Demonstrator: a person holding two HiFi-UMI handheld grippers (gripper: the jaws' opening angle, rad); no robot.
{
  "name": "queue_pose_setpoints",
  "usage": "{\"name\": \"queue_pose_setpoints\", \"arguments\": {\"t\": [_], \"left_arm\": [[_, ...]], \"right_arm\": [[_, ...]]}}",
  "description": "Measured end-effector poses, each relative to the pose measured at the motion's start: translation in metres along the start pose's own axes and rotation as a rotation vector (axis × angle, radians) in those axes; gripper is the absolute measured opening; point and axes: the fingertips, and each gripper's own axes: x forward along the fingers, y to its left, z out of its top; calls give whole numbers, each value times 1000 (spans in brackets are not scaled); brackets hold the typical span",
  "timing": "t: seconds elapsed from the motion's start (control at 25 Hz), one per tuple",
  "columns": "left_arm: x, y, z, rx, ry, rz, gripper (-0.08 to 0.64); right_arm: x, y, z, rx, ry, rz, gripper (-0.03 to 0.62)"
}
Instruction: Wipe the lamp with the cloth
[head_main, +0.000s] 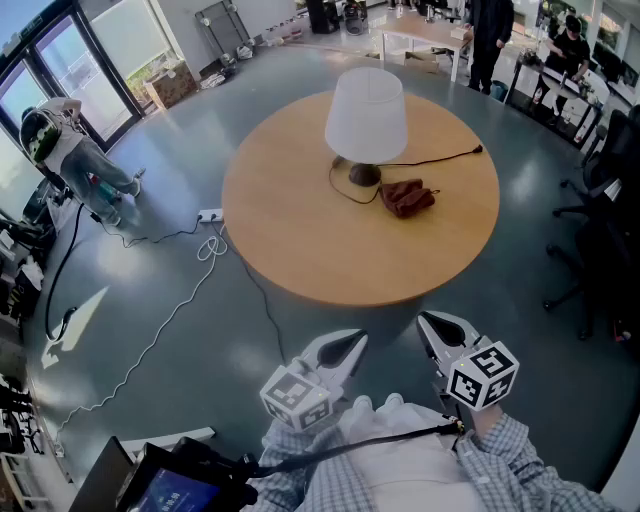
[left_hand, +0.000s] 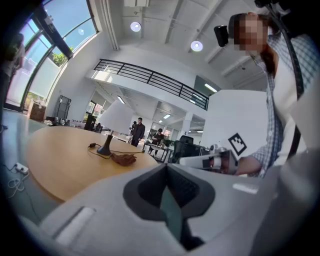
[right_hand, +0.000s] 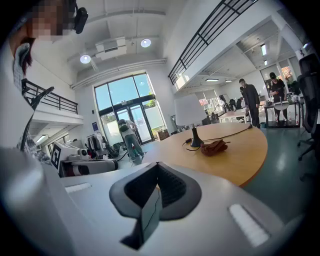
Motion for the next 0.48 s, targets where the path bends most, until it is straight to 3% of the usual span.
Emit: {"name": "queue_pose_setpoints", "arguments": {"t": [0.48], "left_arm": [[1, 1, -2, -5, 7, -4, 5]], "right_arm": [[2, -1, -2, 9, 4, 9, 3]]}}
